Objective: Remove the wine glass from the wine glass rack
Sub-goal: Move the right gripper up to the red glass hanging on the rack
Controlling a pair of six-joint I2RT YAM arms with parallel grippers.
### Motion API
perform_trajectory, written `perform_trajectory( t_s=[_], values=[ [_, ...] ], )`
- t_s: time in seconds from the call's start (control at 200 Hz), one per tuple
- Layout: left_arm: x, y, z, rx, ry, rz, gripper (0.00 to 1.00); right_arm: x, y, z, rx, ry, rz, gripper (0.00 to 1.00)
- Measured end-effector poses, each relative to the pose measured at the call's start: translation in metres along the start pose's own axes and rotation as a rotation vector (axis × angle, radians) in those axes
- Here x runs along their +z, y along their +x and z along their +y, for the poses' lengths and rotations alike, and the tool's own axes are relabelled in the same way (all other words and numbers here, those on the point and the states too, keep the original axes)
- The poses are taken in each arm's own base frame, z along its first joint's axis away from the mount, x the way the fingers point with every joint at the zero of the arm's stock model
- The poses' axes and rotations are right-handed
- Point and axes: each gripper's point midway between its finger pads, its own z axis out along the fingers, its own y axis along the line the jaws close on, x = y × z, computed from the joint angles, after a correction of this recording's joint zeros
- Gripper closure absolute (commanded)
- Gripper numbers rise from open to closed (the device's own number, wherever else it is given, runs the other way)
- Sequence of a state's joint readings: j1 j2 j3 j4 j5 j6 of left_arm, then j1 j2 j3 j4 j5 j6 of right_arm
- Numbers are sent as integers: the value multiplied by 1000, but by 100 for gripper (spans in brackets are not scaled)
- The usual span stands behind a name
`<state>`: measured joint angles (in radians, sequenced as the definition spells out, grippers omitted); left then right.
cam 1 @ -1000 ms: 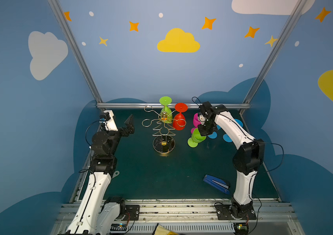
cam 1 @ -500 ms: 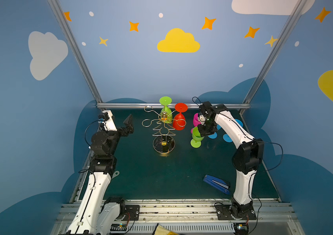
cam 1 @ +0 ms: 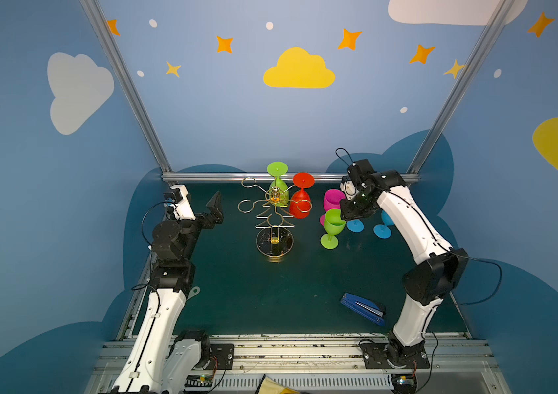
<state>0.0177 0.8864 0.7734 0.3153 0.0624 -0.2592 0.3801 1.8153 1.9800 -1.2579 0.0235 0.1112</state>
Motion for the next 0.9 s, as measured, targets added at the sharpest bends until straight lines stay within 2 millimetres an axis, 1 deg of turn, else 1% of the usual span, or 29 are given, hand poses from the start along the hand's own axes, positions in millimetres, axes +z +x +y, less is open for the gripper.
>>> perform_trajectory(
  t_s=[0.1,0.205,0.235,0.315,0.385,0.431,0.506,0.571,0.641,0.851,0.896],
  values=[
    [-1,-1,1,-1,-6,-5,0,-23,-3,6,5,-44,-83,57],
    [-1,0,2,-3,-13,-4,0,-45,-4,19,5,-142,-218,54],
    [-1,0,3,-3,-15,-3,0,-49,-4,24,6,-173,-259,49],
    [-2,2,4,-3,-20,-2,0,-59,-2,34,30,-266,-393,38],
    [-3,2,5,-3,-27,-3,0,-65,-2,41,54,-338,-478,35],
    [-3,2,6,-3,-32,-5,0,-70,-7,45,74,-379,-520,34],
    [-4,1,7,-3,-36,-9,0,-78,-27,51,92,-440,-584,31],
    [-4,1,7,-3,-38,-10,0,-80,-42,57,104,-486,-611,30],
    [-4,1,7,-3,-39,-10,0,-76,-56,62,127,-534,-620,30],
    [-4,0,9,-2,-47,-12,0,-46,-83,76,195,-644,-571,31],
    [-4,0,9,-3,-47,-13,0,-42,-89,79,206,-664,-561,32]
  ],
)
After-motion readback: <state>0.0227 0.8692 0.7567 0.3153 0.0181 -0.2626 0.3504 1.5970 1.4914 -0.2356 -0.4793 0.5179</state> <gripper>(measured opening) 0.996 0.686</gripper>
